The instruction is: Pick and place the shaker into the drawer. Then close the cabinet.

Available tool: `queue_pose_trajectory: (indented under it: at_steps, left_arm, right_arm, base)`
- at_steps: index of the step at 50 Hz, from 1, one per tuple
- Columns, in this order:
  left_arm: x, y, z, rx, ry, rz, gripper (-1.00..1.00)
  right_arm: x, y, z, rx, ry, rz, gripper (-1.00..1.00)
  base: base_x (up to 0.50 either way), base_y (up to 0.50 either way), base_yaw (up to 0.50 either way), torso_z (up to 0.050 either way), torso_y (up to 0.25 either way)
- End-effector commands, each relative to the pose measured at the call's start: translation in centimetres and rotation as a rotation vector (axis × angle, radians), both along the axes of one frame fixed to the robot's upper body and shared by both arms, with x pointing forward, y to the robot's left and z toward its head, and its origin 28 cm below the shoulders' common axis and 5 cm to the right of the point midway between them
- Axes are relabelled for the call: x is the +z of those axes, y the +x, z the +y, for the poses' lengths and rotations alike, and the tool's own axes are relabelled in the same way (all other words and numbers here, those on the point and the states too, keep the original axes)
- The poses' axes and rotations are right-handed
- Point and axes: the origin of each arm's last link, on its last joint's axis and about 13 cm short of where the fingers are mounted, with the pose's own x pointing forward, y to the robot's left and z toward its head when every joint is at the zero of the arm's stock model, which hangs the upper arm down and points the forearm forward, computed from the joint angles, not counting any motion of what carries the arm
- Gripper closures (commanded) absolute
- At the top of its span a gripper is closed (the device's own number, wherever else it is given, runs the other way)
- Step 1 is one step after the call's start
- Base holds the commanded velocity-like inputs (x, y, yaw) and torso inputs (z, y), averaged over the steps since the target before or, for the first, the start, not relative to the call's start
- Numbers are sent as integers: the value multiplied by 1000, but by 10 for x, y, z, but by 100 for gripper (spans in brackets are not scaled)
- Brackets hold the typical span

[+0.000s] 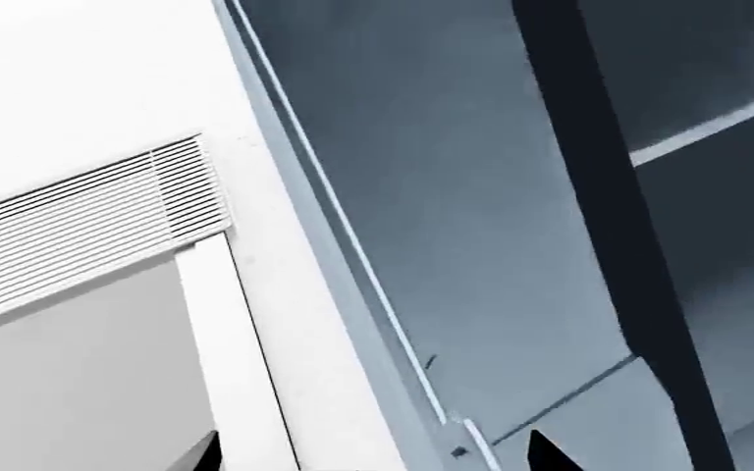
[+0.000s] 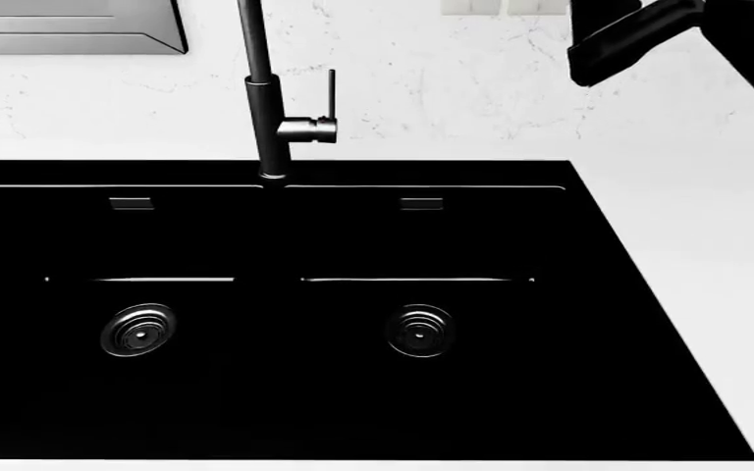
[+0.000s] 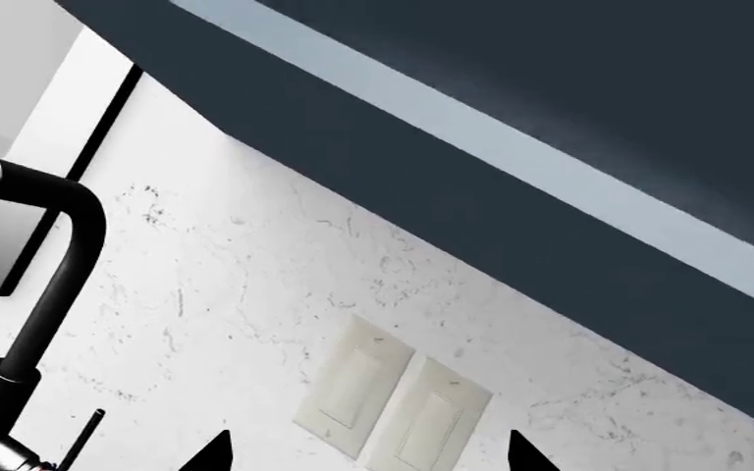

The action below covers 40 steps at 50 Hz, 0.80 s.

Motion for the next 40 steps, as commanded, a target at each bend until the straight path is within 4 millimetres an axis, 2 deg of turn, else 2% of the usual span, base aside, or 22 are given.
queue_pose_trajectory:
  at_steps: [1,5,7,11,13,16,21,30,39,40]
  left_arm:
    - [67,-27,-82,-364,226,-52,-100]
    - [79,11,-111,-613,298,77,-100]
    - [82,40,-126,-701,325,179,-100]
    - [72,93,-151,-795,376,331,-100]
    - [61,119,-160,-790,398,403,-100]
    - [39,153,-164,-695,430,502,-100]
    - [0,195,-144,-467,333,641,-100]
    - [0,195,-144,-467,333,641,-100]
    - [0,195,-144,-467,333,641,-100]
    - [-38,221,-128,-307,142,763,-100]
  right_arm:
    - [-1,2,-3,-5,44,-5,-100]
    - [-5,3,-2,3,60,2,-100]
    - [-9,5,-1,11,75,11,-100]
    - [-20,12,1,24,106,30,-100]
    - [-25,15,0,22,122,38,-100]
    - [-28,15,-2,15,137,45,-100]
    - [-32,11,-4,9,154,51,-100]
    - [-46,10,-3,18,177,81,-100]
    - [-41,4,2,36,175,75,-100]
    - [-41,3,3,39,175,74,-100]
  base:
    - [0,0,0,0,10]
    - [0,0,0,0,3]
    - [0,0,0,0,0]
    - [0,0,0,0,0]
    - [0,0,0,0,0]
    - [0,0,0,0,0]
    - [0,0,0,0,0]
    - [0,0,0,0,0]
    - [5,-2,-3,0,0]
    - [12,-3,-4,0,0]
